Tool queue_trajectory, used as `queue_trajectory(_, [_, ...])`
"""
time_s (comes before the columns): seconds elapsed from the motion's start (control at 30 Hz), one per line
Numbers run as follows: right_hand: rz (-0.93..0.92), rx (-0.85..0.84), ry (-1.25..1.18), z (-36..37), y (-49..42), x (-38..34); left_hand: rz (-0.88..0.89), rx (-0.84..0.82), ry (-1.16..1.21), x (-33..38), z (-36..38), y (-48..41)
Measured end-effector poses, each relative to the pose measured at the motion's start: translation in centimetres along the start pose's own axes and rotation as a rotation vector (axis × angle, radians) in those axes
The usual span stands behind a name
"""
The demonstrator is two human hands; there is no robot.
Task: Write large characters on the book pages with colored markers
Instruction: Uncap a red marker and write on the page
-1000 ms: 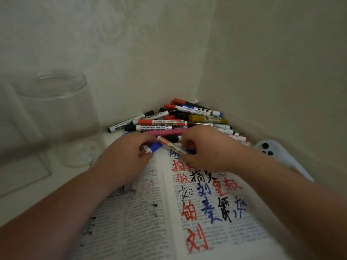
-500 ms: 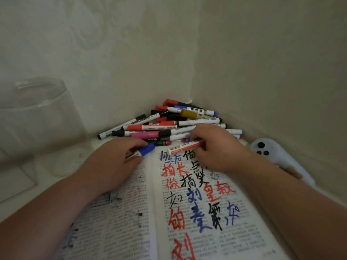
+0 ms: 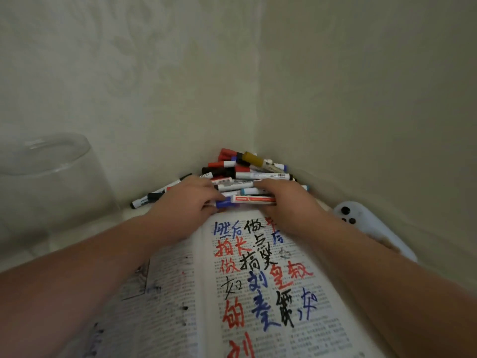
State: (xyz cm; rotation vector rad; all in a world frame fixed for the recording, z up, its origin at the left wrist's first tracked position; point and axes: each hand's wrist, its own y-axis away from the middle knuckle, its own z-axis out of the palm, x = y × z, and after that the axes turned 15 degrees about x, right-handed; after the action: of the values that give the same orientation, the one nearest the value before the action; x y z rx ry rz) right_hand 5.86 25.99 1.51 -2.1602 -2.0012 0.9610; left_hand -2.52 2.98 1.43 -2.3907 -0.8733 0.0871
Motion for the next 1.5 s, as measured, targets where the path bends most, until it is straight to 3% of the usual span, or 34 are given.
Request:
queue_trajectory(0.13, [-0.033, -0.041, -0.007, 1.1, -2.5, -0.4, -0.069, 0.146, 0.01, -1.2, 1.6, -1.0])
queue_trajectory(0.27, [-0.058, 0.054, 0.006, 2.6, -2.6, -0.6, -0.047, 0.209, -0.079, -1.3, 1.7, -1.3])
queue_trajectory(0.47, [0.011, -0.099, -0.075, 1.3, -1.7, 0.4, -0.097, 0.062, -0.073, -0.6, 0.1, 1.2])
queue_trajectory(0.67, [-0.018, 0.018, -0.173, 0.1, -1.7, 0.1, -0.124, 0.078, 0.049, 0.4, -1.3, 3.0])
queue_trajectory(0.87, [-0.045, -0.051, -0.158, -0.1, -0.9, -0.3, -0.149, 0.07, 0.099, 1.0, -0.2, 4.6])
queue_trajectory(1.07, [0.006, -0.032, -0.175, -0.2, -1.2, -0.5, -0.163, 0.179, 0.175, 1.0, -0.6, 4.7])
queue_trajectory(1.13, [0.089, -0.006, -0.292, -0.4, -1.1, -0.9, -0.17, 0.205, 0.198, 1.2, -0.6, 4.7])
queue_trajectory(1.2, [0.232, -0.025, -0.577, -0.5, -1.0, -1.5, -0.185, 0.241, 0.272, 1.8, -0.9, 4.7])
queue_trajectory(1.3, [0.343, -0.163, -0.974, -0.3, -0.8, -2.3, -0.227, 0.215, 0.399, 3.1, -1.3, 4.5])
queue_trajectory(1.4, [0.349, -0.302, -1.098, 0.1, -0.5, -3.2, -0.19, 0.165, 0.409, 3.6, -1.4, 4.2])
queue_trajectory(1.5, [0.333, -0.285, -1.098, 0.6, -0.3, -3.6, -0.175, 0.161, 0.349, 3.4, -0.8, 4.0])
